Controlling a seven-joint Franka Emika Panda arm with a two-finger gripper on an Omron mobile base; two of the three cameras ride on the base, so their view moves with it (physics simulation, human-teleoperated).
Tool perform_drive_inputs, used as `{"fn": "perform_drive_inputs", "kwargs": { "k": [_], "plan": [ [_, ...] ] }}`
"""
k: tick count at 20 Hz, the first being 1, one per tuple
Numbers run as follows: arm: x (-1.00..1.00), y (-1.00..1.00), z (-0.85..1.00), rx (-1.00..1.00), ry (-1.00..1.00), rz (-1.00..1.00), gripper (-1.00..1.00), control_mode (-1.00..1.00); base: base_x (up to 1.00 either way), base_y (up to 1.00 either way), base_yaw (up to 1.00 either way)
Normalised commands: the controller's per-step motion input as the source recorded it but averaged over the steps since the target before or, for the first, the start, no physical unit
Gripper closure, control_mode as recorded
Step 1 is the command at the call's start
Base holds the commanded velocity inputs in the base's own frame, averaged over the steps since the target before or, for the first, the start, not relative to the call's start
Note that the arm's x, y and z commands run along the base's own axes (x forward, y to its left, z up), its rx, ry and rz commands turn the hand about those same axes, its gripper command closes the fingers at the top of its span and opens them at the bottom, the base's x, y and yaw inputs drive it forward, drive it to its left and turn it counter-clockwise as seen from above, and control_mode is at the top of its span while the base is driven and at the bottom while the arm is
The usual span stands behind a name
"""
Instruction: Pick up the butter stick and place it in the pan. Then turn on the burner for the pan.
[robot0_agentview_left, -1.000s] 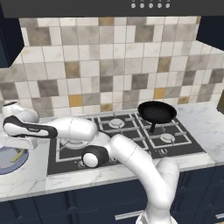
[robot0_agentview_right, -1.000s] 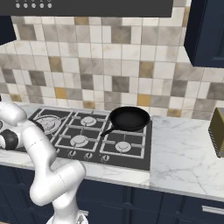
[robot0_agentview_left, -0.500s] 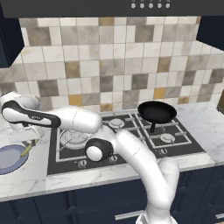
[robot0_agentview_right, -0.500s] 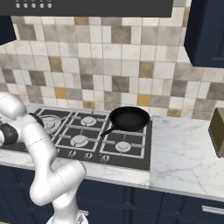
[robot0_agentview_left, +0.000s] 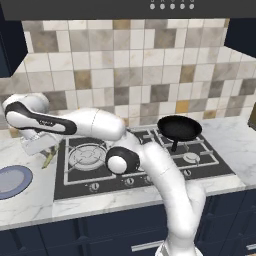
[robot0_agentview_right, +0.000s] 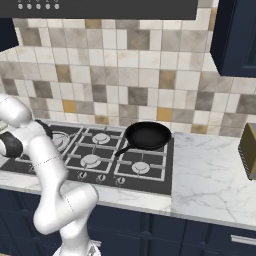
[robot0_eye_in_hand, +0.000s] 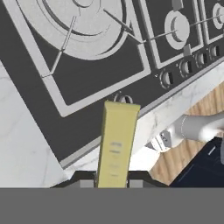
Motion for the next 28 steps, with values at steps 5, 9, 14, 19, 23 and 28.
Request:
{"fn": "perform_drive_inputs", "kwargs": {
  "k": [5,9,14,19,23,28],
  "plan": [
    [-0.02,-0.97,0.15,0.18,-0.25,0.00,1.00,-1.00,0.00,0.00,0.00],
    [0.00,-0.97,0.02,0.26,-0.33,0.00,1.00,-1.00,0.00,0.00,0.00],
    [0.10,-0.94,0.01,0.35,-0.37,0.00,1.00,-1.00,0.00,0.00,0.00],
    [0.10,-1.00,0.13,0.42,-0.31,0.00,1.00,-1.00,0.00,0.00,0.00],
    [0.00,-1.00,0.37,0.31,-0.03,0.00,1.00,-1.00,0.00,0.00,0.00],
    [-0.02,-0.79,0.53,0.05,0.08,0.00,1.00,-1.00,0.00,0.00,0.00]
  ]
}}
